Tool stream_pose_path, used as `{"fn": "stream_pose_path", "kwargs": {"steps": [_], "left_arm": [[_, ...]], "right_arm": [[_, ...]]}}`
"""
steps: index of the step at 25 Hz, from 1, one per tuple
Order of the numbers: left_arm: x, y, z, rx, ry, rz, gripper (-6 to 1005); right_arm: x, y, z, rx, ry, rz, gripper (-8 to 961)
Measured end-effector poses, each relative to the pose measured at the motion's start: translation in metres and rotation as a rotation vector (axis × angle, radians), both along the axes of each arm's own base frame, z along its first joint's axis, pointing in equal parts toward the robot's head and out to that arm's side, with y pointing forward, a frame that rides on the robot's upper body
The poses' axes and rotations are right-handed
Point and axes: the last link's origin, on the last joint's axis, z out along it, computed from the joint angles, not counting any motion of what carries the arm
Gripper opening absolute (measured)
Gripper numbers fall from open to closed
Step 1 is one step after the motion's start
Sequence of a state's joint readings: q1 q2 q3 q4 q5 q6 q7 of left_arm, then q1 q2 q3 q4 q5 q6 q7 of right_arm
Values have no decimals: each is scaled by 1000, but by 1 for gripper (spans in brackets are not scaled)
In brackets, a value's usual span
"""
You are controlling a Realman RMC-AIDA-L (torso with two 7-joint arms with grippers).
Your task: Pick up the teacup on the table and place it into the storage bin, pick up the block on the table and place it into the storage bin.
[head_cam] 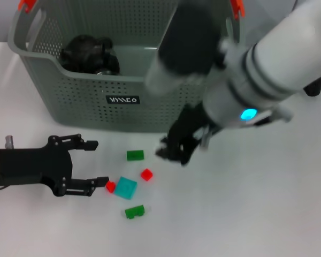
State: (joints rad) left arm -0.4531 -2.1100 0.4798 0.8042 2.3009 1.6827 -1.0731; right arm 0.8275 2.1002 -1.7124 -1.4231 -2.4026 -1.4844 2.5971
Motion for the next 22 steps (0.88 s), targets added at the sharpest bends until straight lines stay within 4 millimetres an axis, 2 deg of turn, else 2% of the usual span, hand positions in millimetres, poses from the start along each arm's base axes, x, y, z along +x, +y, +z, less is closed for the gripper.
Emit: {"fn": "stream_pose_path", "kwargs": {"steps": [1,2,6,9,11,16,19,22], "left_arm": [[0,0,0,1,-1,1,847],[0,0,0,1,-1,1,847],[0,-1,1,-1,-2,0,847],[1,0,0,-3,-3,-4,847],[2,0,0,-6,-3,-8,847],[2,1,0,-6,-6,-11,846],[3,1,0,-6,-7,-12,847],[3,1,1,-4,-8,-12,846]], "right_arm": [[-17,1,25,30,68,7,164],[-17,1,25,30,68,7,164],[-49,6,71,97,206,44,164],[-63,20,96,182,287,70,165],[-65,33,104,250,318,76,165],[-54,76,105,434,304,46,166],[-40,100,96,496,236,13,166],[-26,121,78,517,154,-20,167]]}}
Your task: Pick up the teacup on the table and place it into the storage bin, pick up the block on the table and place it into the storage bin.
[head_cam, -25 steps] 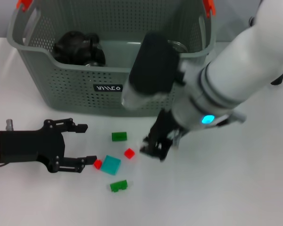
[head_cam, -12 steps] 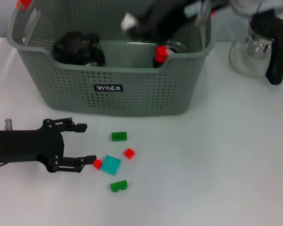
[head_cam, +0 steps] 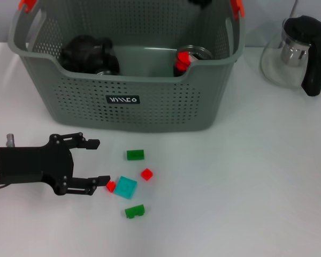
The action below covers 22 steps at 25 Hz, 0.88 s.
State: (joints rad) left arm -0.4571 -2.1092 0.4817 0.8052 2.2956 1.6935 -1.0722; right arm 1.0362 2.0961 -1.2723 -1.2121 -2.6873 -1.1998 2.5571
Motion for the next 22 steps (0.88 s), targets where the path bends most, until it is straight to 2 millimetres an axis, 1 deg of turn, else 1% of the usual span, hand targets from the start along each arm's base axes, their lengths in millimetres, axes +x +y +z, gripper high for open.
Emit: {"fn": "stream_pose_path", "kwargs": {"steps": [1,3,6,14,18,22], "left_arm": [[0,0,0,0,0,0,846],[0,0,0,0,0,0,846],[0,0,0,1,-1,0,846],[0,0,0,3,1,3,846],[0,1,1,2,0,3,847],[0,1,1,2,-1,3,847]], "right_arm": [[0,0,0,0,0,0,167],[6,6,-8,1,-25,-15,167],[18,13,-19,1,-66,-47,167],[33,19,-28,9,-78,-67,168],[36,18,-32,0,-93,-67,169],[34,19,-30,12,-74,-77,169]]}}
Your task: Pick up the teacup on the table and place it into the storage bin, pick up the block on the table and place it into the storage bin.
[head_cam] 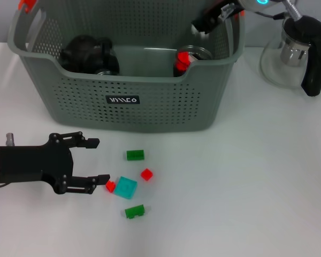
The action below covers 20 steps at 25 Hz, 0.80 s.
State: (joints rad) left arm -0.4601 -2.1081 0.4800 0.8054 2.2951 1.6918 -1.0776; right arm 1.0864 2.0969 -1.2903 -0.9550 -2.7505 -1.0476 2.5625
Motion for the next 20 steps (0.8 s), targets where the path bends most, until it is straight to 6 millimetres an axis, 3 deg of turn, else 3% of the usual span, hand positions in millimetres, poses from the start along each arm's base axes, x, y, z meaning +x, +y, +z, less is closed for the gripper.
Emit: {"fn": "stream_pose_path", "kwargs": {"steps": [4,10,12,13,17,20], "left_arm": [[0,0,0,0,1,2,847],[-1,-1,0,-2,1,4,846],[-2,-1,0,-2,2,6,846],[-2,-2,0,-2,2,7,846],[-3,-3,0,-3,3,8,846],[-3,-3,0,-1,3,9,846]], "right_arm": [[-6,1,5,14,14,8,170],[-21,-6,21,46,61,55,453],[-34,-22,32,12,146,94,595],[-34,-22,32,12,146,94,642],[-48,-57,47,-89,255,164,832],[-47,-83,51,-177,264,185,881]]}}
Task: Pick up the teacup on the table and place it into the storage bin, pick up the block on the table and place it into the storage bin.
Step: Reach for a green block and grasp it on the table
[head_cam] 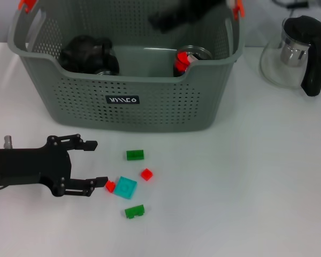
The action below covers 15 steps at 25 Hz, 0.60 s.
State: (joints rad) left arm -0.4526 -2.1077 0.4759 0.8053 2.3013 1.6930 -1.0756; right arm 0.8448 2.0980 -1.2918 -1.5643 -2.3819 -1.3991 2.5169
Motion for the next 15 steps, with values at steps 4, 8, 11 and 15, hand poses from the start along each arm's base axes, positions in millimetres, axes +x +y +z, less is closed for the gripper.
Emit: {"fn": "stream_pose_path", "kwargs": {"steps": [4,8,11,15], "left_arm": [[0,0,0,1,1,-1,847],[0,1,0,1,3,-3,847],[0,1,0,1,3,-4,847],[1,1,1,2,4,-6,846]], "right_arm": [[11,-42,-1,-197,-64,23,931],[20,-57,-7,-297,-125,18,929],[31,-68,-24,-384,-193,9,928],[45,-74,-53,-475,-269,-20,923]]}}
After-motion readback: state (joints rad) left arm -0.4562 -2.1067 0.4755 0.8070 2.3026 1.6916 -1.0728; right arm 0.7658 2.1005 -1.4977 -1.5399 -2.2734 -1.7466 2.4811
